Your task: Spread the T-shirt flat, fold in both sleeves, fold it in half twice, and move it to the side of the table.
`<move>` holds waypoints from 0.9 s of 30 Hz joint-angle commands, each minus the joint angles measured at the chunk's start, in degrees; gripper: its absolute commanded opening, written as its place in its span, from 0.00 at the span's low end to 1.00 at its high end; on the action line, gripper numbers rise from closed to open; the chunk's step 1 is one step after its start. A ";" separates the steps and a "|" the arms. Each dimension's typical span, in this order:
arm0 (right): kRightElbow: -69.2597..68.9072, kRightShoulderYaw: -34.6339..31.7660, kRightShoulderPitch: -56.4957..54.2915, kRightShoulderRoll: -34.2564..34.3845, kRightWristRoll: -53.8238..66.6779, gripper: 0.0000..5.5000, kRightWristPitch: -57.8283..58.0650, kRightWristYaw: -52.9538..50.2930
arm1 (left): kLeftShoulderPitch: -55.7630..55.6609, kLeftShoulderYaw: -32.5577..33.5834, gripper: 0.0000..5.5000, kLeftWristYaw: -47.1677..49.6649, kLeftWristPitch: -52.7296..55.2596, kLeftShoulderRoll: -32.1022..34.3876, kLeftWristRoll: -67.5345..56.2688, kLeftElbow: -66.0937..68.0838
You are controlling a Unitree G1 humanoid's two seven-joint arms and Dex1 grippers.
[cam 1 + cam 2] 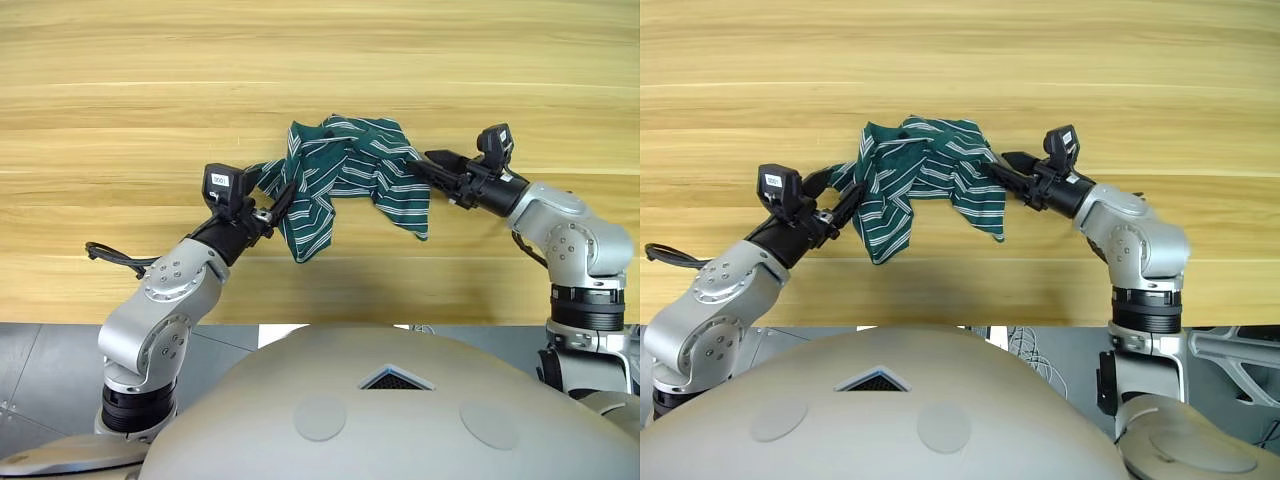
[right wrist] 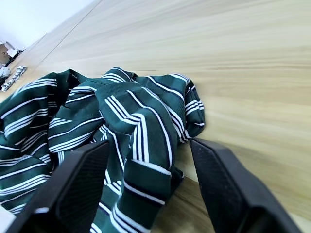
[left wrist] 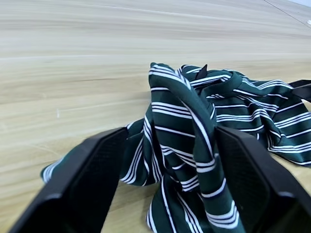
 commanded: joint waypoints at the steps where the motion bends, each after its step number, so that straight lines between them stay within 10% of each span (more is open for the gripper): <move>1: 1.02 0.04 -1.56 0.49 0.81 0.56 2.69 -0.81 | -0.41 -0.10 0.58 -0.72 0.97 -0.06 0.59 -0.24; 10: 2.54 0.98 -2.82 0.19 -1.24 0.56 2.96 -1.53 | -1.36 -0.25 0.58 -1.21 1.64 0.27 1.15 0.27; 18: 2.21 1.49 -3.29 0.11 -1.66 0.30 3.68 -1.39 | -1.97 -0.12 0.57 -1.66 2.71 -0.28 1.66 0.97; 27: -0.21 2.57 -2.72 0.22 -1.71 0.01 3.67 -1.49 | -2.04 -1.18 0.28 -2.88 3.59 -1.72 0.69 1.70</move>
